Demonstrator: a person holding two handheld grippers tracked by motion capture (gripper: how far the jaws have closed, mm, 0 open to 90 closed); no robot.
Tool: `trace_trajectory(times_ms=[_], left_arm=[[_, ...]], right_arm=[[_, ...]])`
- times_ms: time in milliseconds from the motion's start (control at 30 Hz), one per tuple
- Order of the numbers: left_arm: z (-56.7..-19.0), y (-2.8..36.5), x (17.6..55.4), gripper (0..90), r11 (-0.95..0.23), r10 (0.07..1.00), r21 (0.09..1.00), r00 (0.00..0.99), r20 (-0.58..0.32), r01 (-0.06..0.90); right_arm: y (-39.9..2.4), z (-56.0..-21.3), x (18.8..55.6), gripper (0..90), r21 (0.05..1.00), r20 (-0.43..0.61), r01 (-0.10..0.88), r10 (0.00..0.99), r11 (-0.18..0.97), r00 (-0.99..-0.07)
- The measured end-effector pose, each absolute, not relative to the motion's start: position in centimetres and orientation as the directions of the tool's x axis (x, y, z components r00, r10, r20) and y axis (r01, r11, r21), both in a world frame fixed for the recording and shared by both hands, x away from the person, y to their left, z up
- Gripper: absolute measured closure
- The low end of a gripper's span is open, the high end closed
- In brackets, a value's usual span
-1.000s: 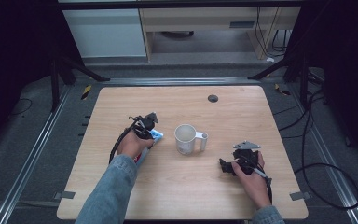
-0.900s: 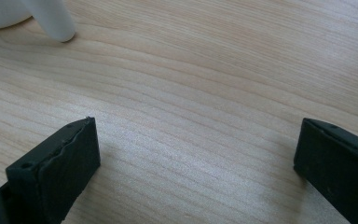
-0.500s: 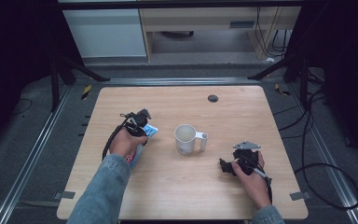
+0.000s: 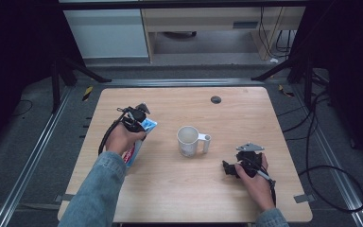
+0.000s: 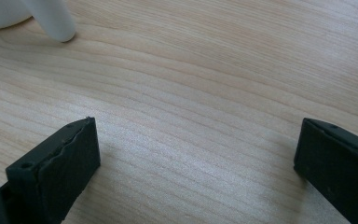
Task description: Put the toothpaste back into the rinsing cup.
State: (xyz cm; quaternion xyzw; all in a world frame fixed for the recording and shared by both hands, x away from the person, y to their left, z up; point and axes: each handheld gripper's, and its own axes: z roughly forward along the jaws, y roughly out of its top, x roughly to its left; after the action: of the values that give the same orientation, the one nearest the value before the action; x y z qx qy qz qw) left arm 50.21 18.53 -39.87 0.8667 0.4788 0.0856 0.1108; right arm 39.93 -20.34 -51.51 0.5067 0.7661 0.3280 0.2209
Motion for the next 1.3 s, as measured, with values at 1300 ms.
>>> trace_trajectory(times_ms=[1300], left_arm=[[-33.0, 19.8, 49.9, 72.5, -0.443, 0.858, 0.498, 0.513, -0.004, 0.745]], right_arm=[[-20.4, -51.5, 40.0, 0.4, 0.727, -0.007, 0.627, 0.915, 0.282, -0.403]])
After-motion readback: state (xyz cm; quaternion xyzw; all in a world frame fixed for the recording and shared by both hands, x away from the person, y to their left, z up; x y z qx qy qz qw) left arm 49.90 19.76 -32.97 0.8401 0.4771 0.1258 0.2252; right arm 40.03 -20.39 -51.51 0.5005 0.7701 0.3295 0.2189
